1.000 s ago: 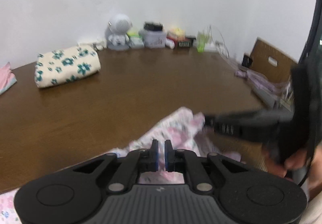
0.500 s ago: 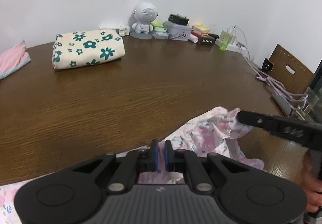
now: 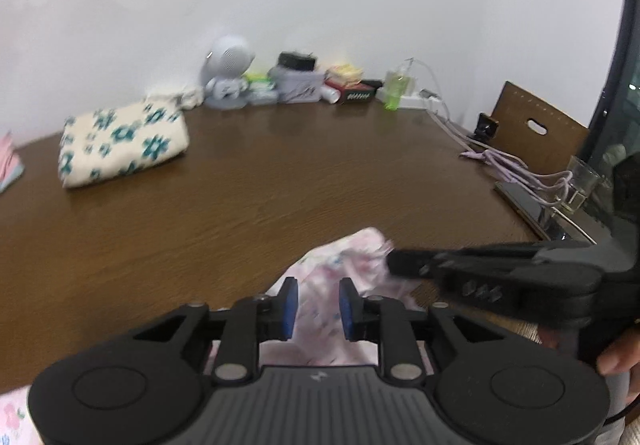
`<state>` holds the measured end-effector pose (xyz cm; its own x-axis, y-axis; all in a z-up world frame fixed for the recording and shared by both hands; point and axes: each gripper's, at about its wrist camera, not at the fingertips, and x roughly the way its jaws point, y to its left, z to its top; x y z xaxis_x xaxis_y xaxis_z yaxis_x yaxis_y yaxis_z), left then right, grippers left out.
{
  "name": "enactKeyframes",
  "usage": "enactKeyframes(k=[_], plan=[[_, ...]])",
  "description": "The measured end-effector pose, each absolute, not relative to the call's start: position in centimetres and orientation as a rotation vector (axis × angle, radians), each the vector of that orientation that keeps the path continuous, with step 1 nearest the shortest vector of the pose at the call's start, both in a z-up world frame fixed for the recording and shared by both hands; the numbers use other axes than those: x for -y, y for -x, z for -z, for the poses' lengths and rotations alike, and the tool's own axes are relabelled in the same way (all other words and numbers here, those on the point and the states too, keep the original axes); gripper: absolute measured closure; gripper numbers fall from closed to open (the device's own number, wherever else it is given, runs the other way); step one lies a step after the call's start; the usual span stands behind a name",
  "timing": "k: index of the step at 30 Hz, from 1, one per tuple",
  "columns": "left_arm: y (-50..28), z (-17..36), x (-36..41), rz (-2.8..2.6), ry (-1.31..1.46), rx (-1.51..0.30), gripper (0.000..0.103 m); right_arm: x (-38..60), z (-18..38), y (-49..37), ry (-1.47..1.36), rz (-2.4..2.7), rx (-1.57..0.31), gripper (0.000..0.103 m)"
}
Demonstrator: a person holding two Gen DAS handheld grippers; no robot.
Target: Fold clothes
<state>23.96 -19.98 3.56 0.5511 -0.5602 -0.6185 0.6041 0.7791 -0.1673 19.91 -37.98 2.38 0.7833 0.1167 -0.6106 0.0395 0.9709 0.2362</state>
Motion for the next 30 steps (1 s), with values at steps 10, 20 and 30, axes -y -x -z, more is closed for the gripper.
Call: enactKeyframes(k=[10,20,30], plan=[[-23.7,-3.1,22.7,0.680,-0.140,-0.700,0.081,38.6,-1.8,-20.3,-0.269,-0.031,-0.685,0.096],[-22.9,-2.9,22.6,0.696,-0.151,-0.703,0.081,39.7,-1.8,-20.1,-0.331,-0.045,-0.679,0.084],[-23.3,-1.9,23.2,0.636,-0.157,-0.704,0.099,39.9,-1.6,-20.3,-0.351,-0.044,-0.689,0.096]])
